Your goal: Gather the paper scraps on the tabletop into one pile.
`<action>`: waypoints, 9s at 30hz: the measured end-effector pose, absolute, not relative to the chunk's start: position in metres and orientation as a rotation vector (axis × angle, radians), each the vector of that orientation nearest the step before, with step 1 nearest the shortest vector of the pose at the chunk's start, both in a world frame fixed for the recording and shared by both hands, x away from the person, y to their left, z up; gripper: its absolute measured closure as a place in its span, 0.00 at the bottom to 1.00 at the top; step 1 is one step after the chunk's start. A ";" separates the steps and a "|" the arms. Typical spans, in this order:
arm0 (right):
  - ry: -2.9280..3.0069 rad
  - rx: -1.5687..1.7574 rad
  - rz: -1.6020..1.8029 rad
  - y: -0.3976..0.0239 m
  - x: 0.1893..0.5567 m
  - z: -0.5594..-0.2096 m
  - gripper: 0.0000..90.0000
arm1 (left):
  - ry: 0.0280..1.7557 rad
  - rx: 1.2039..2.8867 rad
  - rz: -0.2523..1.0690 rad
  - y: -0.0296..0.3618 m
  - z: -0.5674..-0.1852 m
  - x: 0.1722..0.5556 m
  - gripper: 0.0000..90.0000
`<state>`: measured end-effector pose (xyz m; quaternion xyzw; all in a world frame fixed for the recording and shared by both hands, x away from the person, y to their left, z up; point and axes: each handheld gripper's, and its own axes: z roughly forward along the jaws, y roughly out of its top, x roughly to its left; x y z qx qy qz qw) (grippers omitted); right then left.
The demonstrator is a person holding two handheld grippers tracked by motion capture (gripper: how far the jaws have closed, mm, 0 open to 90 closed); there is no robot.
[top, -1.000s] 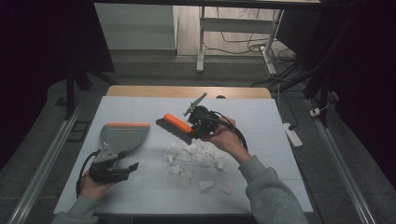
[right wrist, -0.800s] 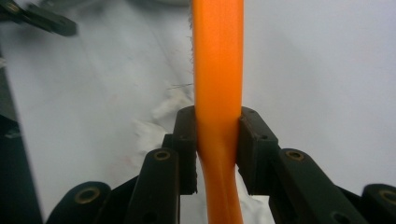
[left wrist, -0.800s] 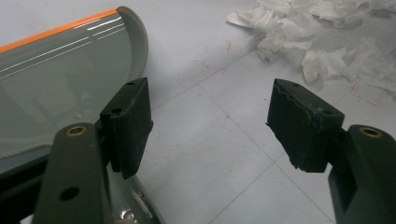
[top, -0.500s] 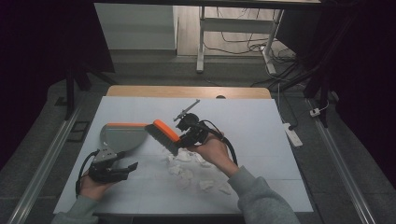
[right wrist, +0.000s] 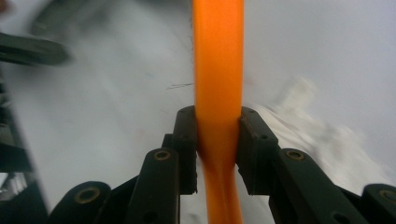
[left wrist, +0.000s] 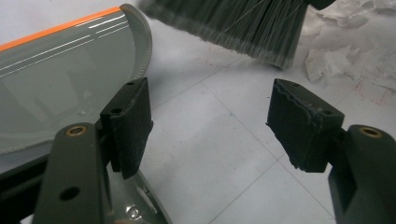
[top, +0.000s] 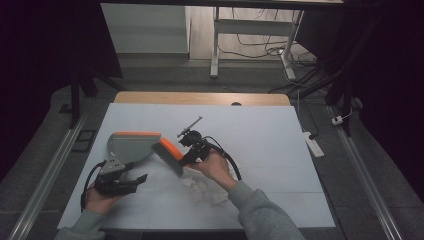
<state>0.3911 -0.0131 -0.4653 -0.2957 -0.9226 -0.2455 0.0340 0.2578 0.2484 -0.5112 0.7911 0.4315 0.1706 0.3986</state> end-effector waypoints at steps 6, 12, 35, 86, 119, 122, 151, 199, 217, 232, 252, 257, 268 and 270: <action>-2.777 -1.064 -0.732 -0.058 0.404 -0.465 0.79 | 1.091 2.011 0.429 0.247 -0.512 0.259 0.35; -2.741 -1.085 -0.848 -0.083 0.400 -0.446 0.79 | 1.093 2.015 0.430 0.246 -0.512 0.259 0.35; -2.720 -1.101 -0.889 -0.044 0.429 -0.461 0.79 | 1.091 2.011 0.433 0.247 -0.512 0.258 0.35; -2.977 -0.660 -0.517 -0.078 0.345 -0.455 0.79 | 1.096 2.022 0.434 0.246 -0.513 0.259 0.35; -3.017 -0.409 -0.513 -0.138 0.300 -0.432 0.79 | 1.101 2.033 0.435 0.245 -0.514 0.260 0.35; -3.046 -0.343 -0.443 -0.132 0.296 -0.443 0.79 | 1.100 2.034 0.436 0.245 -0.514 0.260 0.35; -3.128 -0.598 -0.715 -0.207 0.317 -0.397 0.79 | 1.096 2.039 0.436 0.243 -0.515 0.259 0.35; -3.161 -0.291 -0.651 -0.161 0.323 -0.446 0.79 | 1.093 2.052 0.435 0.241 -0.516 0.259 0.35; -3.161 -0.540 -0.920 -0.168 0.387 -0.392 0.79 | 1.091 2.053 0.431 0.242 -0.517 0.259 0.35; -3.397 -0.550 -0.487 -0.116 0.483 -0.438 0.79 | 1.093 2.048 0.424 0.245 -0.518 0.260 0.35; -3.341 -0.405 -0.557 -0.135 0.440 -0.432 0.79 | 1.093 2.053 0.424 0.244 -0.518 0.260 0.35; -3.307 -0.528 -0.713 -0.154 0.439 -0.419 0.79 | 1.101 2.049 0.423 0.243 -0.518 0.261 0.35; -3.255 -0.702 -0.863 -0.193 0.412 -0.414 0.79 | 1.102 2.050 0.425 0.243 -0.518 0.263 0.35; -3.238 -0.734 -0.877 -0.200 0.406 -0.415 0.79 | 1.097 2.047 0.426 0.242 -0.517 0.263 0.35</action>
